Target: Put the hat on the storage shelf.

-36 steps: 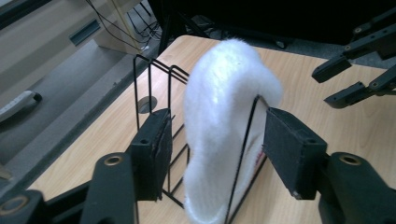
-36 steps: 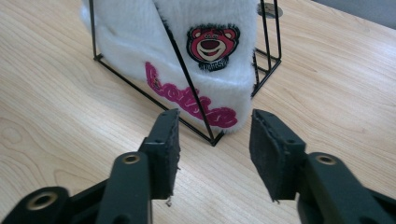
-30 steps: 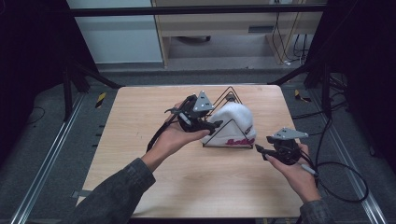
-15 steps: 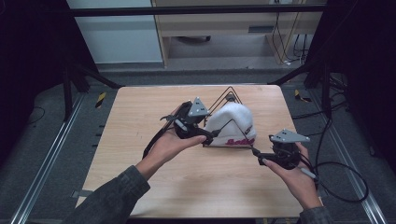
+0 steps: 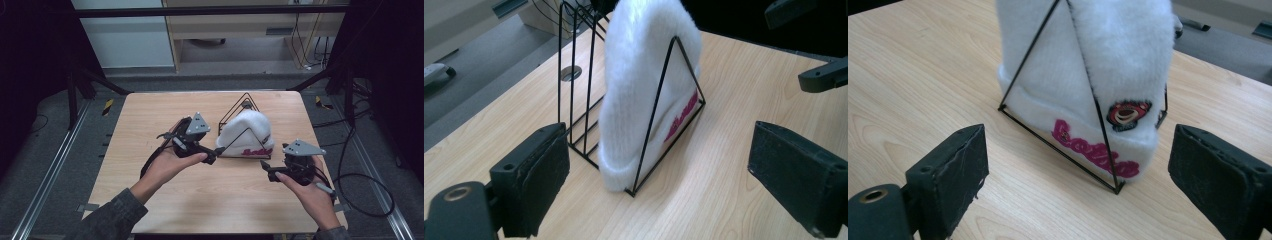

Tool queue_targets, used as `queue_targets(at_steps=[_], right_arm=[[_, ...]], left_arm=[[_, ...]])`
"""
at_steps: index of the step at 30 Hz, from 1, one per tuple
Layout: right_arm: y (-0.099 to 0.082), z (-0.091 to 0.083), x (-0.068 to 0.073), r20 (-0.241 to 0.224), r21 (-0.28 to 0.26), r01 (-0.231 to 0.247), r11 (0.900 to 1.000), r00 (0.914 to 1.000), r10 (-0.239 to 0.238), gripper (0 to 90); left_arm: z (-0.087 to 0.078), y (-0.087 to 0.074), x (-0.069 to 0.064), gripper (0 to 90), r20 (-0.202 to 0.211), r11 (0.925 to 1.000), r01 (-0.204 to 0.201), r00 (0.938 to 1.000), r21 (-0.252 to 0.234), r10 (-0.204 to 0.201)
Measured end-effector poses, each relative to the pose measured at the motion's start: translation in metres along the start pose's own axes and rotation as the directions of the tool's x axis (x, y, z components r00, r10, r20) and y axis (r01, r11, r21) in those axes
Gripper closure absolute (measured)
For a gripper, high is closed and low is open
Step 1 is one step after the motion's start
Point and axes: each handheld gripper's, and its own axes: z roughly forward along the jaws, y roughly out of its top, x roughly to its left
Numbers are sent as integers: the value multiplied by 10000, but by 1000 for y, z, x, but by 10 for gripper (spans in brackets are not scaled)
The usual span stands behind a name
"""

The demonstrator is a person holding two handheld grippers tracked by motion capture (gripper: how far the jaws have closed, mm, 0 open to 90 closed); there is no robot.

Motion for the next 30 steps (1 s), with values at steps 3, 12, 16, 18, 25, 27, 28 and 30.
queue_targets(at_steps=[3,12,16,18,25,27,28,30], right_arm=[[4,0,5,-67,-48,66,10000,10000,-66,85],[15,-3,18,-209,-378,281,9989,9994,-290,83],[19,-2,22,-273,-461,390,9982,9988,-403,81],[21,-1,25,-331,-484,423,9979,9985,-439,80],[31,7,36,-491,-524,688,9963,9962,-714,80],[34,10,40,-548,-553,753,9956,9954,-783,81],[36,12,42,-562,-567,779,9954,9951,-810,81],[37,13,44,-596,-586,802,9951,9947,-837,80]], left_arm=[[-4,-4,-1,83,-70,10000,-25,10000,85,26],[-13,-18,-1,81,-133,9994,298,9995,158,-296],[-15,-27,1,84,-334,9989,428,9986,193,-421],[-17,-32,3,85,-381,9984,543,9978,165,-536],[-25,-46,12,85,-597,9965,820,9949,142,-810],[-28,-51,15,84,-701,9957,912,9935,144,-899],[-32,-57,17,83,-842,9956,918,9924,175,-900],[-34,-59,19,83,-875,9954,939,9919,191,-919]])
